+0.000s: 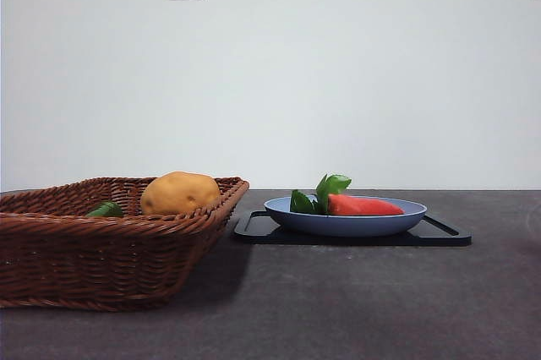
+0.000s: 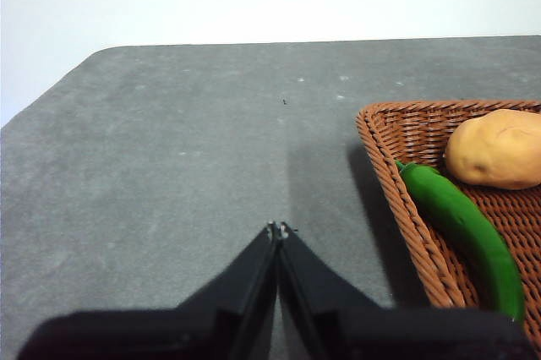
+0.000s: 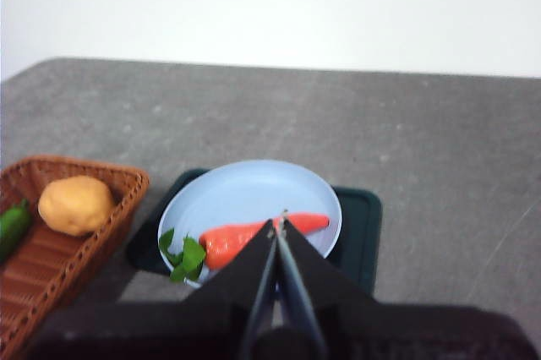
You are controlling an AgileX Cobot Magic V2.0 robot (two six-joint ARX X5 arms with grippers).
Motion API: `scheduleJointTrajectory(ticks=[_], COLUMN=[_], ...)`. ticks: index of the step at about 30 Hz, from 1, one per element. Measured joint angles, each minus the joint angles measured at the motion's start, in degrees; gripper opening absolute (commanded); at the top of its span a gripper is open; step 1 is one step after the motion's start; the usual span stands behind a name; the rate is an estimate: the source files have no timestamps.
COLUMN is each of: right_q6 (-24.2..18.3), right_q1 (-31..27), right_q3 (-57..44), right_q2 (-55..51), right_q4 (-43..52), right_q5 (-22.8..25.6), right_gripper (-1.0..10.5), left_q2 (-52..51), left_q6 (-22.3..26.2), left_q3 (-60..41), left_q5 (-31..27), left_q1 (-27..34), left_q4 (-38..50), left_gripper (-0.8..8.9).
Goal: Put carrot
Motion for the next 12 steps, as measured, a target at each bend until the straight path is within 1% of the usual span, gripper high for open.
scheduleJointTrajectory(ticks=[3, 5, 9, 12], right_q6=[-1.44, -1.51, -1.95, -2.14], right_q1=[-3.61, -7.23, -16.81, -23.71], right_q3=[0.00, -0.61, -5.25, -10.56], right_q2=[-6.25, -10.47, -17.33, -20.39], right_q4=[-1.95, -1.64, -1.18, -0.96], right_q5=[-0.42, -2.03, -9.88, -14.47], right_gripper=[0.0, 0.0, 0.0, 0.0], left_q2=[0.00, 0.00, 0.00, 0.00], left_q6=[0.00, 0.00, 0.00, 0.00], left_q3=[0.02, 0.02, 0.02, 0.02], left_q5=[-0.02, -0.02, -0.02, -0.02], left_q1=[0.00, 0.00, 0.00, 0.00], left_q4=[0.00, 0.00, 0.00, 0.00], left_gripper=[0.08, 0.08, 0.08, 0.08])
